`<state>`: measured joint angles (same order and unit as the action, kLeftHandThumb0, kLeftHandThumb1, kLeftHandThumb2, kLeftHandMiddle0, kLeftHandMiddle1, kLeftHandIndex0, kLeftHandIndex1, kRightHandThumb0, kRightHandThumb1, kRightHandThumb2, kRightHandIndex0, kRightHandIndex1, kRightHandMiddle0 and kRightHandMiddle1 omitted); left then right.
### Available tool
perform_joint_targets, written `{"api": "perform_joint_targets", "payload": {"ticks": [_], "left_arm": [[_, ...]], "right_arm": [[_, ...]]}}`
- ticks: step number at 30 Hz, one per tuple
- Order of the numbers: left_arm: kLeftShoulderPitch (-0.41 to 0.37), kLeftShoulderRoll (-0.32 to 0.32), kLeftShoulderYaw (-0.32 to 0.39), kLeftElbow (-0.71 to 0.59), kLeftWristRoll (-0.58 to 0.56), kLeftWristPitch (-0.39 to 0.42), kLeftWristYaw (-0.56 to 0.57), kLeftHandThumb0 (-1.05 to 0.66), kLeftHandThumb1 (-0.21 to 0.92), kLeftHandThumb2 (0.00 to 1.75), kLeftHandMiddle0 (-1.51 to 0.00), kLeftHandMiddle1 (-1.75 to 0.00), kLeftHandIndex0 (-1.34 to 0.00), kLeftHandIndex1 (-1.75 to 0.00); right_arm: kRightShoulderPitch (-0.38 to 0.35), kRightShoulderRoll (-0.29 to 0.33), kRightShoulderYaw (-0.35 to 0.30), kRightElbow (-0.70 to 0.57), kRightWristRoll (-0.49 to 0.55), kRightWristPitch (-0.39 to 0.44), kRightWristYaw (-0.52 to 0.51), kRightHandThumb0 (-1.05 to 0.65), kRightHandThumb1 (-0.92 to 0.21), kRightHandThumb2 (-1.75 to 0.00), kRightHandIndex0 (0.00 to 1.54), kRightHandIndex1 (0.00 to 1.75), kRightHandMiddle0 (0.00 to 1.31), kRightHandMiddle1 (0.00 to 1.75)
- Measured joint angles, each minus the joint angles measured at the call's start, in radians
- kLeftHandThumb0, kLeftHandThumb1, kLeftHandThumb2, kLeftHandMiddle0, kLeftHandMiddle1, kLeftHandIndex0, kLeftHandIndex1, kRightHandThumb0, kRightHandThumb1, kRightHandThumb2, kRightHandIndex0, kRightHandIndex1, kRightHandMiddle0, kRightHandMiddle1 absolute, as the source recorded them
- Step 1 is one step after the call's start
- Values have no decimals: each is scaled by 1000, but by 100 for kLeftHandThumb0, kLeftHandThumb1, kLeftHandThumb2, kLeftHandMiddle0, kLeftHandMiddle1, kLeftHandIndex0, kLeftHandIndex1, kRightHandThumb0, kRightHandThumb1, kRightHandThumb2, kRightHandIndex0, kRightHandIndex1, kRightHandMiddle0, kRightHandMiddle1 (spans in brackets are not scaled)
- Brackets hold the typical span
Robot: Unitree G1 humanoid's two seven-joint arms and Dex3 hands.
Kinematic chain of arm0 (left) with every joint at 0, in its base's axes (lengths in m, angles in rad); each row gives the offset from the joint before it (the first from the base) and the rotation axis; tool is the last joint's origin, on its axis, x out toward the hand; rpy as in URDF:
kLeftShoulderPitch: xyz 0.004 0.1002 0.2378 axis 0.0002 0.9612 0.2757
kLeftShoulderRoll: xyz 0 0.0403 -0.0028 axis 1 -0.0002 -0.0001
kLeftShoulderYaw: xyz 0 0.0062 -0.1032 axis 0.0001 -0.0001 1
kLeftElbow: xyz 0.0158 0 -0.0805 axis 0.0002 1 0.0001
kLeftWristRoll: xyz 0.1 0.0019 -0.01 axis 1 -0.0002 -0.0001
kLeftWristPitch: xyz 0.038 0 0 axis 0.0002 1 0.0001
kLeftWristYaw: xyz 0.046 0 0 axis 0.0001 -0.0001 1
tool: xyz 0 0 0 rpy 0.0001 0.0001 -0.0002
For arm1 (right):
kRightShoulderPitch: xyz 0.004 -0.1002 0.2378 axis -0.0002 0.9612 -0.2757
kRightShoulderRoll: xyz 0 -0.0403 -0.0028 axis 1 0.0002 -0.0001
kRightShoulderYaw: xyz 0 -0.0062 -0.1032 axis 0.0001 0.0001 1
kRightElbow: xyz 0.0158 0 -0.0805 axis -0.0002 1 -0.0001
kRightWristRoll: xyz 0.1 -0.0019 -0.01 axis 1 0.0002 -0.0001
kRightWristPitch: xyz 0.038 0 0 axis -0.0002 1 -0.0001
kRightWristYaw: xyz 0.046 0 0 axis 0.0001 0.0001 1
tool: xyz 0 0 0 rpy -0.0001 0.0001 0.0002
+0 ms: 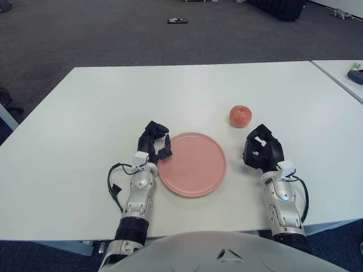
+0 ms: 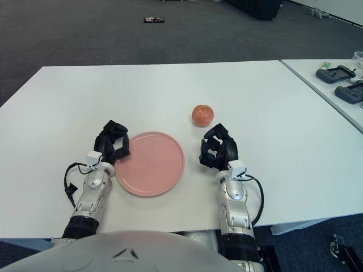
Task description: Put the apple into the plate.
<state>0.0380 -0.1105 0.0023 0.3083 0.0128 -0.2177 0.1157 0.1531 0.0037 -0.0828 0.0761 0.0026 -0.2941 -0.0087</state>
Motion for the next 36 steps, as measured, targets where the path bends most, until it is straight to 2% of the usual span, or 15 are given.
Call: {"api": "perform_joint_targets", "payload": {"ticks": [5,10,11,13,14,16,19,22,24,26,28,29,36], "left_arm": [[-1,1,4,2,0,-3,1,-47,36,128,-115,-175,-58,-175],[-4,5,15,5,0,-7,1,-46,37,127,-114,-175,-57,-175],[-4,7,18,6,0,-6,1,-46,37,126,-114,-175,-57,-175],[-6,8,22,6,0,-6,2,-46,37,126,-114,-175,-57,-175],[-7,8,24,6,0,-7,3,-46,37,126,-114,-175,-57,-175],[-8,7,29,8,-1,-8,5,-46,37,126,-115,-175,-57,-175],[-11,6,38,12,-5,-10,7,-46,37,126,-115,-175,-57,-175],[-12,6,45,15,-7,-15,7,-46,37,127,-115,-175,-57,-175],[-13,6,50,17,-8,-19,7,-46,37,127,-114,-175,-57,-175],[-13,6,55,21,-8,-25,7,-47,35,129,-115,-175,-59,-175],[-14,6,60,27,-8,-34,8,-47,34,131,-116,-175,-60,-175],[-15,6,63,30,-8,-40,8,-48,33,131,-116,-175,-60,-175],[-15,6,77,44,-7,-67,16,-48,32,132,-116,-175,-61,-175]], "right_arm": [[-31,-30,-2,-16,-81,-8,-44,-44,-44,-118,94,175,51,175],[-77,-66,-5,-54,-172,-9,-98,-43,-47,-114,88,174,49,175],[-90,-74,-4,-64,-196,-9,-110,-43,-48,-112,82,175,48,175],[-110,-89,-3,-85,-234,-8,-125,-40,-61,-96,65,162,39,175],[-121,-96,-2,-97,-252,-6,-128,-40,-64,-92,61,159,37,175],[-141,-111,0,-118,-276,-1,-130,-37,-80,-69,44,147,27,175],[-173,-141,5,-141,-312,7,-125,-36,-88,-58,22,135,21,175],[-203,-182,11,-142,-343,9,-114,-35,-91,-55,9,129,19,175],[-219,-205,14,-139,-353,9,-108,-35,-91,-54,5,123,19,175],[-234,-227,19,-127,-367,8,-103,-54,-79,-79,2,105,8,150],[-251,-255,23,-110,-384,11,-92,-61,-73,-88,1,92,4,137],[-257,-268,25,-105,-392,12,-86,-65,-71,-90,1,83,2,129],[-282,-330,43,-105,-439,55,-50,-75,-67,-89,0,50,0,101]]}}
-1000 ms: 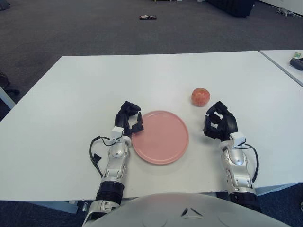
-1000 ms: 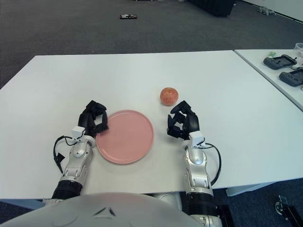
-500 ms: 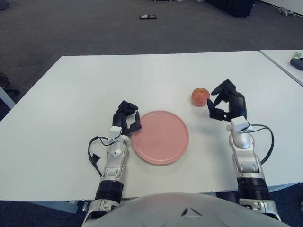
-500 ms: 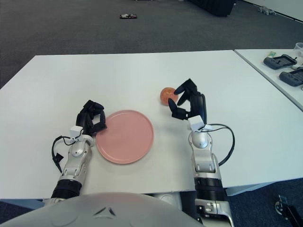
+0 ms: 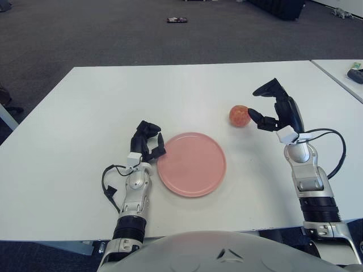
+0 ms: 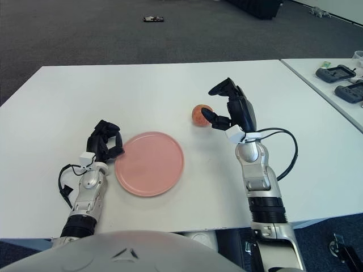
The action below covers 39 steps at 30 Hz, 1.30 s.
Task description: Put the apple into the plate.
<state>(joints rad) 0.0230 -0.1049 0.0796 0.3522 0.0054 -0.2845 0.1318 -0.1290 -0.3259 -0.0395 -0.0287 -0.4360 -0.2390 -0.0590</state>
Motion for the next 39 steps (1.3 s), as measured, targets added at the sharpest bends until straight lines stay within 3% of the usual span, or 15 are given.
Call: {"api": "perform_joint_targets", "payload": {"ticks": [7,17,24,39], "left_arm": [[1,1,10,9,1,-23,10,-48,32,132,-115,-175,-60,-175],[3,9,29,17,-1,-47,17,-48,32,132,-117,-175,-61,-175],[6,13,36,16,-7,-66,17,-48,31,134,-119,-175,-62,-175],[23,30,40,1,-14,-66,15,-49,30,135,-118,-175,-62,-175]], "right_arm": [[-23,-37,31,-7,-16,84,83,-80,-62,-85,0,7,0,54],[-131,-72,87,151,-20,104,125,-92,-58,-80,0,0,0,10],[-197,-83,133,251,-23,97,135,-100,-60,-76,0,0,0,1],[-304,-93,225,445,-65,108,145,-101,-57,-71,0,0,0,0]]}}
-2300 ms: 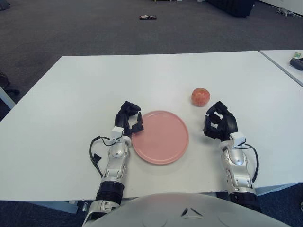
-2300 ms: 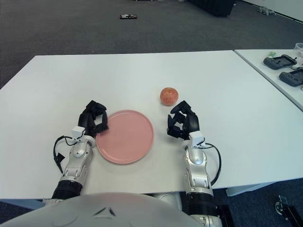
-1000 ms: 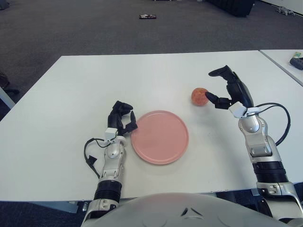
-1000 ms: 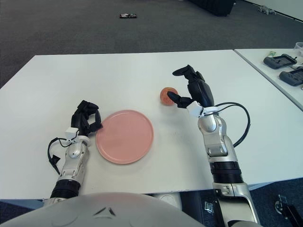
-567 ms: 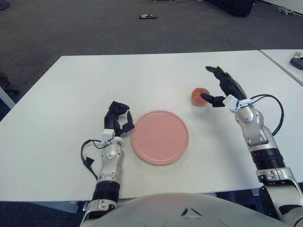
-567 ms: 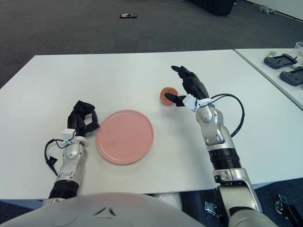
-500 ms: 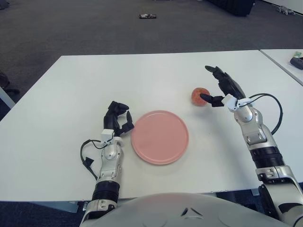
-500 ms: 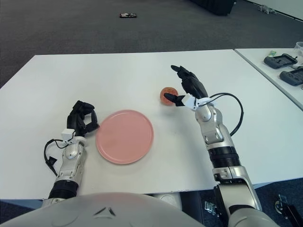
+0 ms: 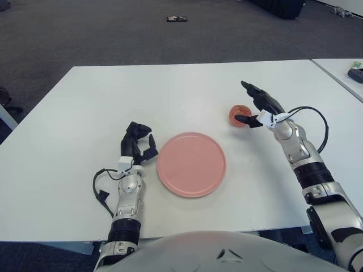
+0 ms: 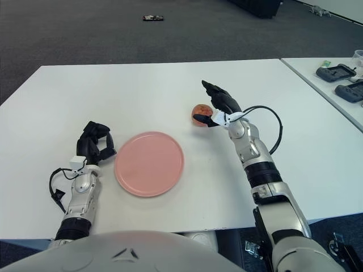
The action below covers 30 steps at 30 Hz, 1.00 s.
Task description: Put the apple into the plate.
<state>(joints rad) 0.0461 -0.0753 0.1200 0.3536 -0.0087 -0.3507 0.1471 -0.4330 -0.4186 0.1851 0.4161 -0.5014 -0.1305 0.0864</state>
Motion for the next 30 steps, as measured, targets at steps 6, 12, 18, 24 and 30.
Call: {"api": "perform_joint_targets", "payload": {"ticks": [6,12,18,24,30], "left_arm": [[3,1,2,-3,4,1,11,-48,31,134,-118,-175,-62,-175],[7,1,7,-10,5,5,20,-48,31,134,-119,-175,-62,-175],[14,1,11,-20,5,12,24,-48,31,134,-121,-175,-62,-175],[22,3,13,-30,5,17,25,-48,31,134,-121,-175,-62,-175],[27,4,13,-33,5,11,25,-49,30,135,-123,-175,-63,-175]], "right_arm": [[-44,8,36,77,-1,40,18,-96,-53,-73,0,0,0,0],[-81,27,65,167,0,56,18,-97,-52,-76,0,0,0,0],[-115,47,98,267,-1,56,16,-100,-54,-75,0,0,0,0],[-156,64,135,367,-23,51,-3,-101,-57,-75,0,0,0,0],[-221,80,162,479,-30,32,-37,-101,-59,-74,0,0,0,0]]}}
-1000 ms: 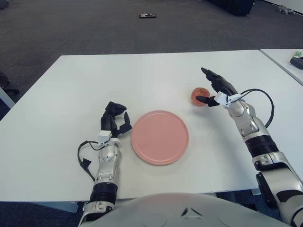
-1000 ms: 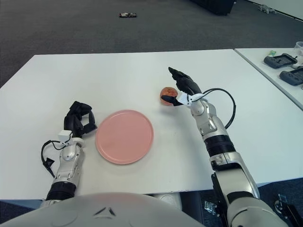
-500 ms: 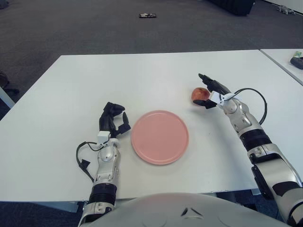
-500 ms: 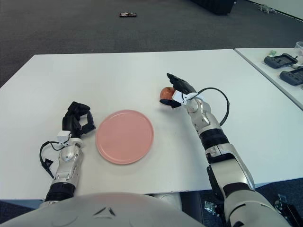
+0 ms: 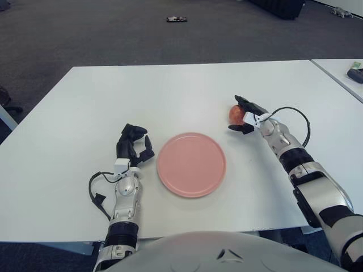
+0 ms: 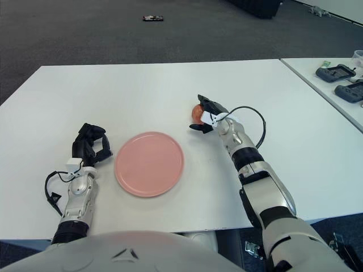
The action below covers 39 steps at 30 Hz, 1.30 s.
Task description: Put the apple into the plate.
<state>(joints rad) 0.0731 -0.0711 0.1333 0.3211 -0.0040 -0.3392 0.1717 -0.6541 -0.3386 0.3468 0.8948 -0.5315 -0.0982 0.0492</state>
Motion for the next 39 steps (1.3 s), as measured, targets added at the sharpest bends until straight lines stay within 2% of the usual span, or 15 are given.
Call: {"api": "perform_joint_targets", "payload": {"ticks": [9,19,21,24,25,26,27,28,29,31,33,36,38,39], "left_arm": [[7,1,-1,-1,1,-14,0,-49,29,136,-123,-175,-63,-175],[9,1,-1,-2,7,-15,2,-49,29,136,-121,-175,-63,-175],[9,1,-1,-2,8,-15,2,-49,30,135,-121,-175,-63,-175],[9,1,-1,-2,8,-19,2,-49,30,135,-120,-175,-63,-175],[10,1,-1,-2,9,-22,2,-49,30,135,-120,-175,-63,-175],[11,1,-1,-1,9,-26,2,-49,30,135,-120,-175,-62,-175],[12,1,0,-1,8,-31,2,-49,30,135,-120,-175,-62,-175],[12,1,0,0,8,-34,2,-49,30,135,-120,-175,-62,-175],[13,1,0,0,8,-37,2,-48,30,134,-120,-175,-62,-175],[13,1,0,1,8,-39,2,-48,31,134,-120,-175,-62,-175],[13,1,0,2,8,-41,2,-48,31,134,-120,-175,-62,-175],[12,1,1,2,7,-43,1,-48,31,133,-120,-175,-62,-175],[12,1,1,2,6,-44,0,-48,31,133,-120,-175,-61,-175],[12,1,1,2,6,-44,-1,-48,31,133,-120,-175,-61,-175]], "right_arm": [[-82,39,32,184,-1,-53,-71,-99,-62,-73,0,0,0,0],[-133,53,54,281,-2,-81,-86,-93,-65,-75,0,0,1,1],[-135,54,54,290,-2,-89,-93,-92,-64,-78,1,2,1,10],[-135,55,56,300,-2,-103,-105,-90,-64,-79,1,34,0,39],[-135,55,59,304,-3,-112,-113,-88,-62,-81,1,61,0,61],[-135,54,64,308,-4,-123,-122,-86,-60,-84,0,79,0,75],[-135,54,69,312,-5,-135,-132,-85,-58,-87,0,94,0,86],[-135,54,73,314,-6,-143,-138,-84,-58,-88,0,99,0,91],[-135,54,75,317,-7,-150,-143,-82,-55,-92,0,114,0,104],[-135,53,77,325,-8,-165,-156,-80,-53,-96,0,128,0,117],[-135,53,78,330,-8,-177,-164,-73,-46,-107,6,145,2,145],[-134,53,76,334,-6,-195,-170,-64,-39,-117,13,157,8,165],[-133,53,73,335,-3,-200,-170,-53,-45,-112,17,161,26,170],[-133,53,72,335,-1,-201,-170,-43,-41,-115,27,159,30,171]]}}
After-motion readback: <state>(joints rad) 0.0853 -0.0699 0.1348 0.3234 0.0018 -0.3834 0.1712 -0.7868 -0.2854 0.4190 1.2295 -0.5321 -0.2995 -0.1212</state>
